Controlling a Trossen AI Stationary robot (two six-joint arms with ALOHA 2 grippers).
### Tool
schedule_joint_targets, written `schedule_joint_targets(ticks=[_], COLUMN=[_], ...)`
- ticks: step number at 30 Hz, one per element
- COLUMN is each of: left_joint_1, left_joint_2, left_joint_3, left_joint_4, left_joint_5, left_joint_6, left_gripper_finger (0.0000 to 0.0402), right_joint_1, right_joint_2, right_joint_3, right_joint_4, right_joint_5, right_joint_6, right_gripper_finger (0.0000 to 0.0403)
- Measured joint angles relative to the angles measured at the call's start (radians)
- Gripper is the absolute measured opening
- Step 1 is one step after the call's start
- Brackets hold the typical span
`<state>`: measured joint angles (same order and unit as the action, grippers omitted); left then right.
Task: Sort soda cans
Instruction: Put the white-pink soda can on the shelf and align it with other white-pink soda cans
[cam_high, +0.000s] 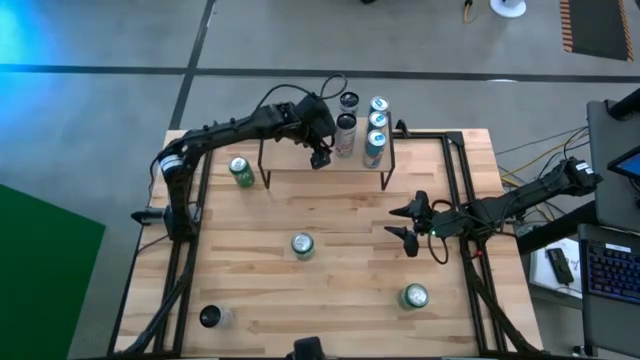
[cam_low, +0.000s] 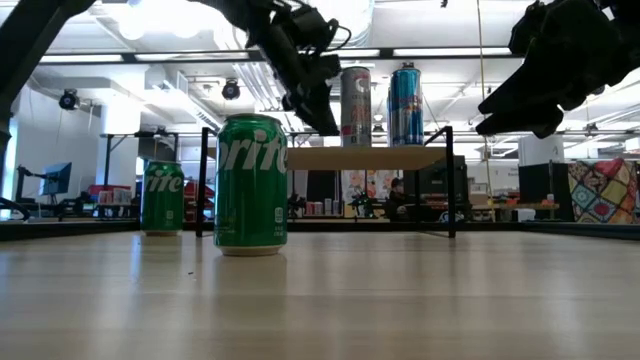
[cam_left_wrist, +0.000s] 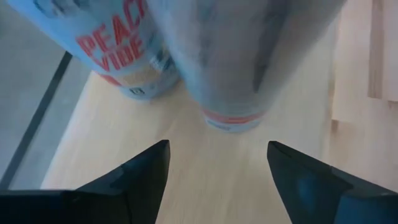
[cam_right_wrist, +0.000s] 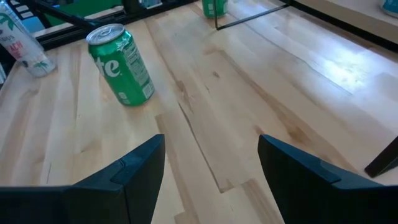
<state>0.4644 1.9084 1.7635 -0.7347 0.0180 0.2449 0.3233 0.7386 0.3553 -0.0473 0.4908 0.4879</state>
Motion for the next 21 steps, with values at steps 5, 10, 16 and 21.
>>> schedule_joint_targets(ticks=[5, 10, 16, 21], left_joint_1=[0.001, 0.001, 0.002, 0.005], left_joint_2=[0.0, 0.0, 0.008, -0.017], left_joint_3=[-0.033, -0.033, -0.032, -0.032], left_joint_4=[0.077, 0.146, 0.154, 0.075], left_joint_5=[0.0, 0.038, 0.05, -0.01], left_joint_6=[-0.01, -0.043, -0.053, -0.053], left_gripper_finger=[0.0235, 0.0214, 0.0194, 0.0187], right_joint_1=[0.0, 0.0, 0.0, 0.0], right_joint_2=[0.001, 0.001, 0.001, 0.001], right_joint_3=[0.0, 0.0, 0.0, 0.0], right_joint_4=[0.001, 0.001, 0.0, -0.001], right_joint_5=[0.007, 0.007, 0.007, 0.006], right_joint_6=[0.012, 0.013, 0.01, 0.009], right_gripper_finger=[0.0247, 0.0247, 0.0247, 0.0247])
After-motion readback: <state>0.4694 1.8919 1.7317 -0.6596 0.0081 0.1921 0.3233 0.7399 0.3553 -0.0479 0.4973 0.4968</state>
